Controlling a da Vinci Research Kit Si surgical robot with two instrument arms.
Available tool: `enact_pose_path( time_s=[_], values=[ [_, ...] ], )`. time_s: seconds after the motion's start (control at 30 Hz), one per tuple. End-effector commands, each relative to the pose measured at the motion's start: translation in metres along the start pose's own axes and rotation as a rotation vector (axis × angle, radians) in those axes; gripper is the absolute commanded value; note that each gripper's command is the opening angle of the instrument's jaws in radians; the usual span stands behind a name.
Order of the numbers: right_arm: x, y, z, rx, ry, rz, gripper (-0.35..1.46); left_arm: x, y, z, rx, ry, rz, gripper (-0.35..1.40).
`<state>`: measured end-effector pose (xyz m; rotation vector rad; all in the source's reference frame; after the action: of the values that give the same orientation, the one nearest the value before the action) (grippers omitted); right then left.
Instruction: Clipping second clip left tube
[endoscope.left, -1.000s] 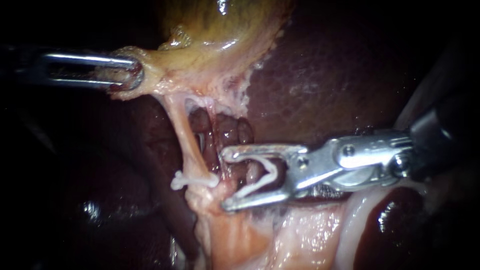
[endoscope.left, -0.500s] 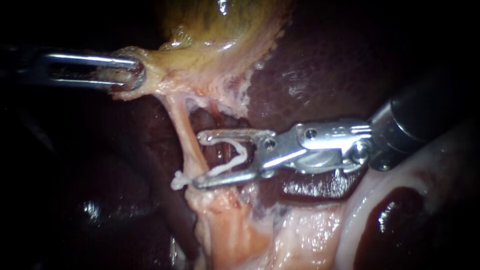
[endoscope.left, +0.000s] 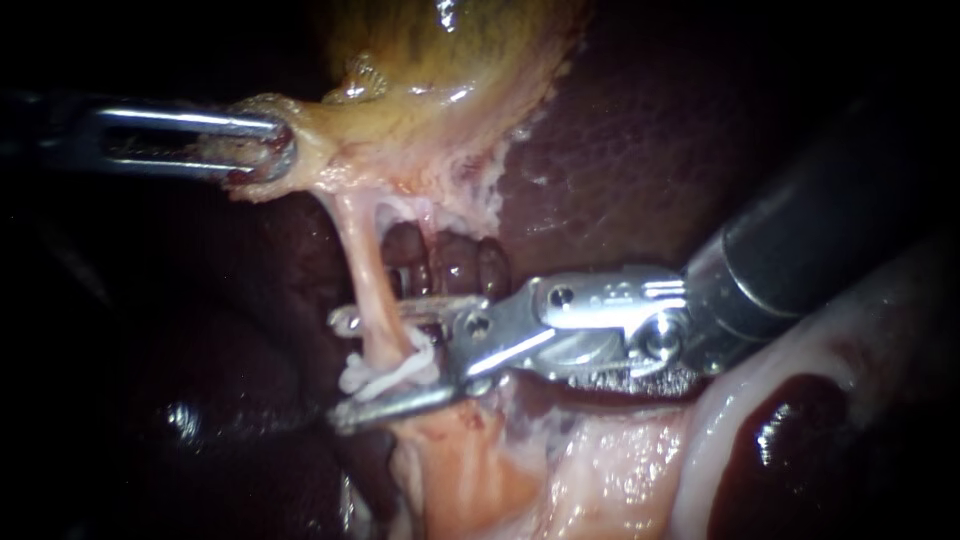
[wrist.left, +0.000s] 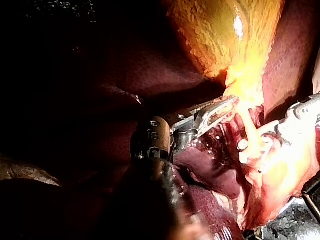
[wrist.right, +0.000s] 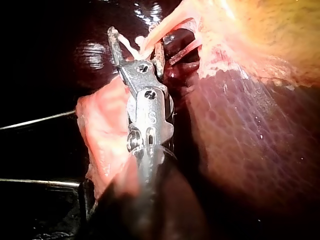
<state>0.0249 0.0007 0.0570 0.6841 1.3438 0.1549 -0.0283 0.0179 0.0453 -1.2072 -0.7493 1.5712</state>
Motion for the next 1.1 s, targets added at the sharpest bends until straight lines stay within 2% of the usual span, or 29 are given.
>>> enact_pose_path(
  time_s=[0.03,0.13,0.27,0.63,1.0,1.1],
  values=[
    [0.0002,-0.0003,-0.0003,0.005,0.003,-0.002,0.49,0.0000,0.0000,0.0000,-0.002,-0.001,0.001,-0.35],
    [0.0003,-0.0008,-0.0005,0.009,0.002,-0.003,0.48,0.0000,-0.0001,-0.0001,-0.002,-0.001,0.001,-0.35],
    [0.0002,-0.0009,-0.0006,0.010,0.002,-0.004,0.45,0.0000,-0.0001,-0.0001,-0.002,-0.001,0.001,-0.35],
    [0.0002,-0.0010,-0.0008,0.019,0.002,0.007,0.20,0.0000,-0.0002,0.0000,-0.002,-0.001,0.001,-0.35],
    [0.0001,-0.0010,-0.0009,0.045,0.002,0.013,-0.35,0.0000,-0.0002,0.0000,-0.002,-0.001,0.001,-0.35],
    [0.0001,-0.0010,-0.0010,0.046,0.002,0.025,-0.35,0.0000,-0.0002,0.0000,-0.002,-0.001,0.001,-0.35]
  ],
)
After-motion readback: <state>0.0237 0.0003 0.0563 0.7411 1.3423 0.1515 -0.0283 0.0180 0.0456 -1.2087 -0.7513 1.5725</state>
